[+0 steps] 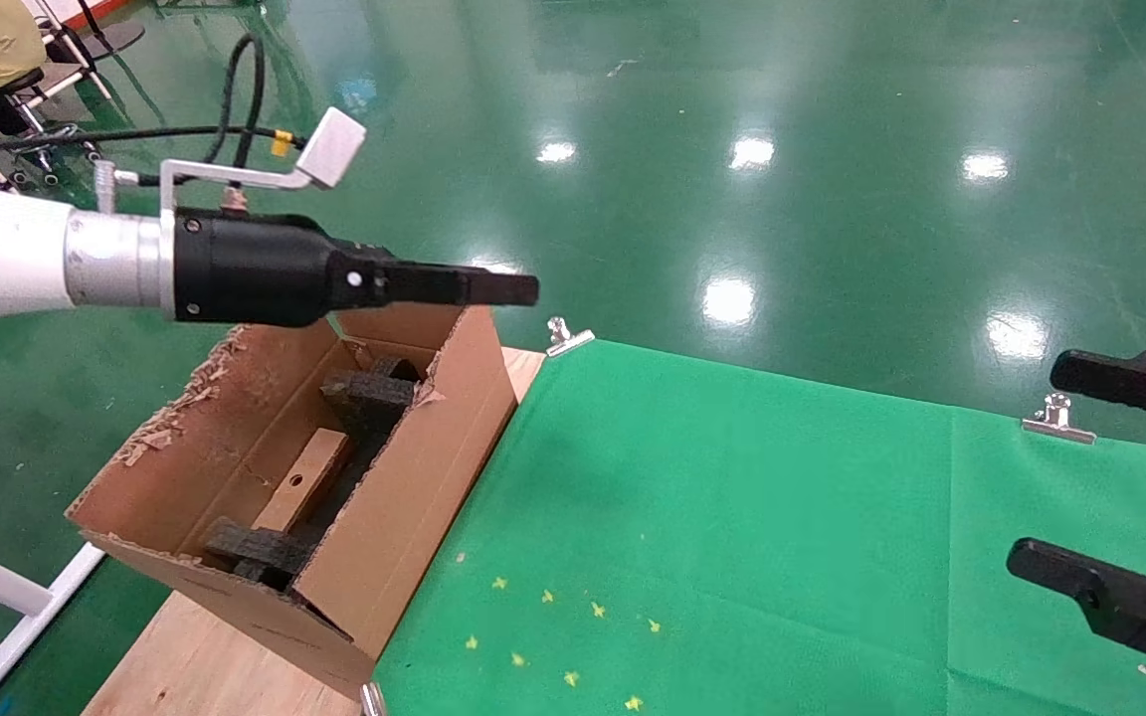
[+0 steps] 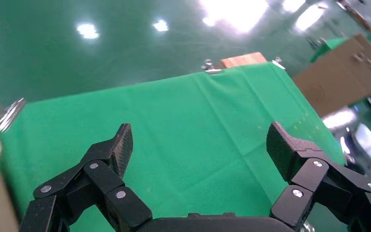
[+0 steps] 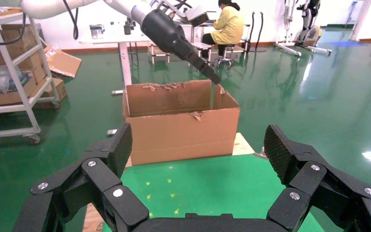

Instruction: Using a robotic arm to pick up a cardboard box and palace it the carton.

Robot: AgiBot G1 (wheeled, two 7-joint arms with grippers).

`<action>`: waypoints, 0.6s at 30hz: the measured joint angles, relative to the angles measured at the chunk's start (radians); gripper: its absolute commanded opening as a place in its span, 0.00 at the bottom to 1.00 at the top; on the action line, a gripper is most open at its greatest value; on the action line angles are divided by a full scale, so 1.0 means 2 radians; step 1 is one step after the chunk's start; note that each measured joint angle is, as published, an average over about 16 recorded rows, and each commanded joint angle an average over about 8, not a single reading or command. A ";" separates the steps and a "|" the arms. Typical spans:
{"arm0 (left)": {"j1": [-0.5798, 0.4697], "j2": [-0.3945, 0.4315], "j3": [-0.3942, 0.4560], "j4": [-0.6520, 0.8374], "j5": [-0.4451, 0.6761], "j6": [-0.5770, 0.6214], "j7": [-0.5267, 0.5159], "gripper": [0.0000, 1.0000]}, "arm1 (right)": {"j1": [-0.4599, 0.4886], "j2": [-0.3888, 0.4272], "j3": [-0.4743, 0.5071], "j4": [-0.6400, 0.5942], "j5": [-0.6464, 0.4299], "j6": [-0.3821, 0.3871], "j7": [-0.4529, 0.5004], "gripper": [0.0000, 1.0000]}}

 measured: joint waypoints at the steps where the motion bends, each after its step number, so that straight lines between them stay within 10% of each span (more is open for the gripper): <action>1: 0.008 -0.001 -0.006 -0.008 -0.004 0.000 0.006 1.00 | 0.000 0.000 0.000 0.000 0.000 0.000 0.000 1.00; 18: 0.139 -0.012 -0.111 -0.148 -0.073 0.008 0.115 1.00 | 0.000 0.000 0.000 0.000 0.000 0.000 0.000 1.00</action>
